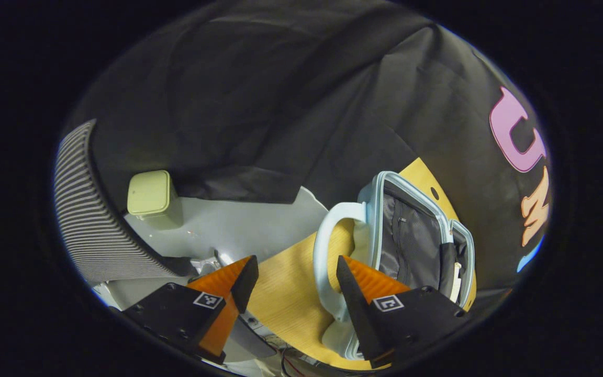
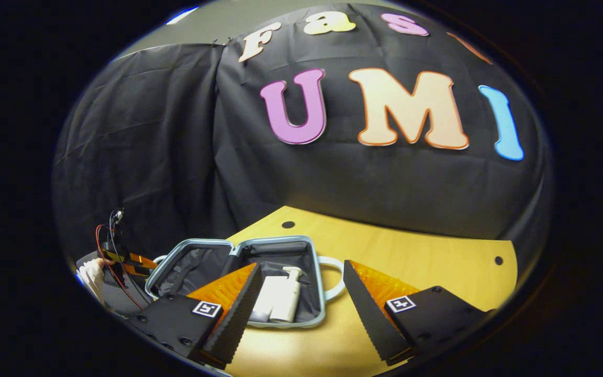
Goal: First open the suitcase, pack the skin care products into it, and then close the suitcase.
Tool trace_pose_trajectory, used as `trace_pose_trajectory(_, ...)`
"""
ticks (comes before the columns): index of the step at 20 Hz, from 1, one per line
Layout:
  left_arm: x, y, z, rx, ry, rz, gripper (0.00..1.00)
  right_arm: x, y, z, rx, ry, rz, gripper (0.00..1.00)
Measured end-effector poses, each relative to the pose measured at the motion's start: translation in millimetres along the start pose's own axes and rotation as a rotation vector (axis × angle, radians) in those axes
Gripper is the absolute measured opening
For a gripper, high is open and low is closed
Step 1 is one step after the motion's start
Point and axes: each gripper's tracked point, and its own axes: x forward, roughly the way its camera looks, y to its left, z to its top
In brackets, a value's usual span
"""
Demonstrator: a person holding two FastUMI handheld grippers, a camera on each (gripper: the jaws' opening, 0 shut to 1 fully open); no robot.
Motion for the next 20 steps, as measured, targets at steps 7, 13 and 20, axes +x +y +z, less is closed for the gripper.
trace_pose_trajectory(7, 30.0, -16.2, 3.5, -0.079, 0.054, -0.035, 0.09, -79.5, -77.9, 17.9, -0.041, -0.039, -0.219, 0.98)
trace_pose_trajectory(13, -7.2, -48.2, 25.0, -0.025, 0.003, -0.042, 0.03, -102.4, -104.9, 25.5, -0.042, -0.062, -0.292, 0.98)
trace_pose_trajectory(20, -106.5, -179.5, 74.5, 0.035, -0.106, -0.289, 0.0, -119.8, -127.8, 47.2, -0.024, -0.129, -0.315, 0.96)
